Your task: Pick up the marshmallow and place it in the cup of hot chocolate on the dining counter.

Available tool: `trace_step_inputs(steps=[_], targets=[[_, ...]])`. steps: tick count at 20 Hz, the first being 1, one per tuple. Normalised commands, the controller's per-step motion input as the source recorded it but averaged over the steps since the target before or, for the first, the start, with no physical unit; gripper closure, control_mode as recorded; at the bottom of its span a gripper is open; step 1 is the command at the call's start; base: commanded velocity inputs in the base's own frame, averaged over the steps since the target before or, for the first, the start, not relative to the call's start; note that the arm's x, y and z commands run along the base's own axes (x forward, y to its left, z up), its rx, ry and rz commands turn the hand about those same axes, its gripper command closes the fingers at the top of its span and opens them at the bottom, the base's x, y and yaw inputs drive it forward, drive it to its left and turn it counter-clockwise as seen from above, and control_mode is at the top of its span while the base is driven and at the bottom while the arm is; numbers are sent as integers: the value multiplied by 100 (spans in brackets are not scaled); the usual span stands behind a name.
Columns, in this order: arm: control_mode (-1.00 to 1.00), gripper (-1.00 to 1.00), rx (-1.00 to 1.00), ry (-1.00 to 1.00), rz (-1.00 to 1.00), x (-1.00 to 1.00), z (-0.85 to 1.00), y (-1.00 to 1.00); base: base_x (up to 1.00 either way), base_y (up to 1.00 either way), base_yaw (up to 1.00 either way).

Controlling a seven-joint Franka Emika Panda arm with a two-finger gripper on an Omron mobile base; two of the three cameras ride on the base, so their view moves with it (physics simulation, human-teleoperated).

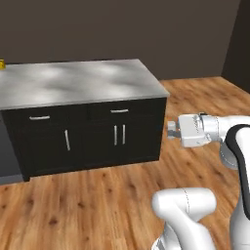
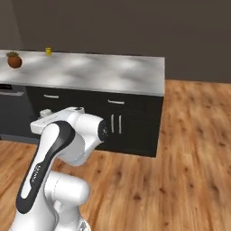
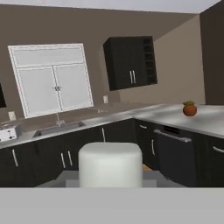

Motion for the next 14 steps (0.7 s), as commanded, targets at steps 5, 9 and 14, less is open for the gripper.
trace_step_inputs(steps=[5,9,14], targets=[[100,100,0,0,0,0,0,0,52,-100,27],[100,100,0,0,0,0,0,0,57,-100,27],[100,100,0,0,0,0,0,0,57,-100,26]])
